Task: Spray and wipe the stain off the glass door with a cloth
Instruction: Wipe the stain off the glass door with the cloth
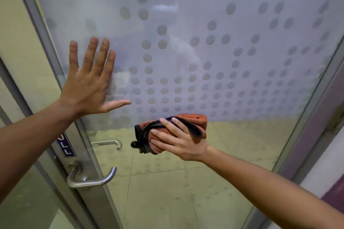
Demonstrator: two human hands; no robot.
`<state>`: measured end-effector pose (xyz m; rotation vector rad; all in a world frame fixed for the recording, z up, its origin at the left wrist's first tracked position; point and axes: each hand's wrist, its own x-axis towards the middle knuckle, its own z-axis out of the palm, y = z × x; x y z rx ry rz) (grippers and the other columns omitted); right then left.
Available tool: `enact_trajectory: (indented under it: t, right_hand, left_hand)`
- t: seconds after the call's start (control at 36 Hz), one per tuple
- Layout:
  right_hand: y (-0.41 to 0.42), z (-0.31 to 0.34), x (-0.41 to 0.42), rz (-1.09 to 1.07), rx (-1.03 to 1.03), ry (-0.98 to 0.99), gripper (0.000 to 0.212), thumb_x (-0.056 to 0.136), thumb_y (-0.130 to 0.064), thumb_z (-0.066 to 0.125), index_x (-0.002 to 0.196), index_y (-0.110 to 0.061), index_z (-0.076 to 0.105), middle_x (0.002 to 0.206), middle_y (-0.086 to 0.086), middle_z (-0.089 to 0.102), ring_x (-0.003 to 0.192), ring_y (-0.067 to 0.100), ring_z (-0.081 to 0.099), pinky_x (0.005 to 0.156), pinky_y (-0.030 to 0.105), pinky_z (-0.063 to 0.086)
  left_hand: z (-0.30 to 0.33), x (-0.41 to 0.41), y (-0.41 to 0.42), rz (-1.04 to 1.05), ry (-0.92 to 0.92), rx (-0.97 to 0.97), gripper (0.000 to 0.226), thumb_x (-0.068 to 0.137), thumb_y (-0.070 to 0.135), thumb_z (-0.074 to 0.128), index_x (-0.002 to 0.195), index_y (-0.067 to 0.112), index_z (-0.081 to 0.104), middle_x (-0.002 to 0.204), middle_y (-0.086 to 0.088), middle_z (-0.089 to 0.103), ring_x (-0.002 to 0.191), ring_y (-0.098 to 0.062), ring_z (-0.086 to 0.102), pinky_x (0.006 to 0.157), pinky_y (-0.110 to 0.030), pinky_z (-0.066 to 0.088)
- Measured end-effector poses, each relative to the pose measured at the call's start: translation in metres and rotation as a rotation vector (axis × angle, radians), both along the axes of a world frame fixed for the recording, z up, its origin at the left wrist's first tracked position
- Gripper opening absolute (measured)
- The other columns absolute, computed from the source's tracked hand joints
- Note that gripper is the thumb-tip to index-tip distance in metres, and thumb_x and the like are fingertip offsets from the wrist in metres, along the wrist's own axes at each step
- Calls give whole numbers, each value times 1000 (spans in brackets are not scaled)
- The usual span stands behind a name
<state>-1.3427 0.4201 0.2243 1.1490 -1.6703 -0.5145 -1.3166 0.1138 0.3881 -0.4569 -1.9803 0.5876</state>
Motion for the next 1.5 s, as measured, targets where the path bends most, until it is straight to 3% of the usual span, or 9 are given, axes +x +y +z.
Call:
enact_trajectory:
  t: [0.25,0.47,0.67,0.81,0.92,1.03,1.11,1.25,1.5]
  right_hand:
    - [85,2,-8,-18,245,43,50,92,-6,50,141,-16,57,153,4,48,143,38,40,118,53,30]
    - [140,-9,-17,-80,134,51,60,91,-7,54,147,-26,50,154,-2,46,144,34,39,118,52,30]
    - [197,-29,-12,-341,-93,45,71,84,-1,43,145,-37,46,155,-1,38,150,42,18,119,64,15]
    - [216,-33,-1,-542,-655,-175,61,77,-7,55,134,-25,49,154,12,34,151,45,13,114,72,17]
    - [197,-20,2,-584,-1156,-377,81,77,-13,39,155,-20,18,163,14,20,153,39,9,122,59,7]
    - [163,10,-6,-474,-1766,-488,80,77,-11,39,155,-2,24,164,18,20,152,37,12,124,49,12]
    - [147,46,-16,-325,-2145,-421,70,89,-20,39,156,-6,24,164,14,22,151,34,17,123,44,12]
    - [149,77,-26,-332,-2349,-402,59,102,-19,41,158,-10,22,166,5,19,151,30,18,121,39,12]
    - [146,160,-38,-322,-2500,-338,56,105,-30,31,159,-23,20,167,-1,16,147,35,24,120,45,17]
  left_hand:
    - [0,1,1,-10,-1,4,132,75,89,46,157,-5,3,164,-28,1,153,-46,-2,116,-72,-2]
    - [-1,-1,0,-19,-15,6,132,75,90,45,156,-6,6,164,-29,4,153,-44,-4,116,-72,-2]
    - [-2,-7,-3,-108,0,11,132,73,87,50,156,-7,9,166,-27,0,153,-47,0,115,-77,5]
    - [-9,-20,-7,-165,-40,82,131,71,81,56,155,-9,11,165,-31,5,150,-56,8,104,-84,23]
    - [-9,-22,-6,-154,-49,90,128,75,82,51,154,-12,12,164,-32,6,149,-56,10,103,-84,23]
    - [-10,-26,-8,-149,-38,83,130,73,81,55,153,-13,14,163,-34,9,148,-58,13,103,-83,24]
    - [-9,-23,-6,-154,-40,84,129,72,81,56,153,-12,15,163,-34,11,148,-57,15,103,-83,24]
    - [-4,-8,1,-131,21,58,125,76,84,44,152,-12,21,163,-31,16,150,-51,17,113,-78,13]
    - [-3,-4,-1,-88,-18,32,125,76,86,43,152,-11,24,163,-31,15,152,-48,15,115,-75,13]
